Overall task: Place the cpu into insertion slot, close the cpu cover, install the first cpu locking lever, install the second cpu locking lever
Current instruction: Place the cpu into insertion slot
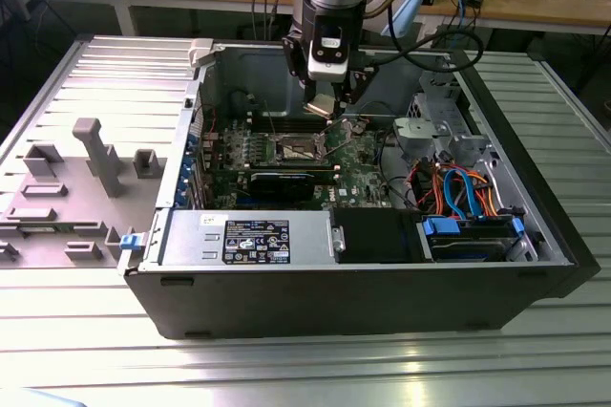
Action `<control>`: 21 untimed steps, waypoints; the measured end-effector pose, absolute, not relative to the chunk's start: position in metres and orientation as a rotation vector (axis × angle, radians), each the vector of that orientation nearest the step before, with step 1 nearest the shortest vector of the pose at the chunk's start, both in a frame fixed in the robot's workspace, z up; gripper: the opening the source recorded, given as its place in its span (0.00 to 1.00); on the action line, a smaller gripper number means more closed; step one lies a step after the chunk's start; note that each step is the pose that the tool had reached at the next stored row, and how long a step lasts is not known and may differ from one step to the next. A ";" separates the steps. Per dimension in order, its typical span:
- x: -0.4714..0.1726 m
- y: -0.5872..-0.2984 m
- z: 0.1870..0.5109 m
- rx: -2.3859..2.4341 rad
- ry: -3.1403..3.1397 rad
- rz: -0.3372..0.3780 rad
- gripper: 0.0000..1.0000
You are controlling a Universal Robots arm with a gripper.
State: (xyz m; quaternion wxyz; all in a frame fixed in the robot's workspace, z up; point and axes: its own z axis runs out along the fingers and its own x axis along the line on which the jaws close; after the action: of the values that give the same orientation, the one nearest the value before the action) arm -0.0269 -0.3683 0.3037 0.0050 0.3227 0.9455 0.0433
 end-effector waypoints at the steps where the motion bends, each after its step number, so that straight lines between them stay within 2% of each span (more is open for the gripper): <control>1: -0.027 -0.368 0.304 1.014 2.960 0.136 0.55; 21: -0.027 -0.368 0.303 1.064 2.941 0.135 0.55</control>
State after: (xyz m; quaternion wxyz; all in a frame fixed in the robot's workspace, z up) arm -0.0269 -0.3683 0.3033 0.0058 0.3398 0.9395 0.0432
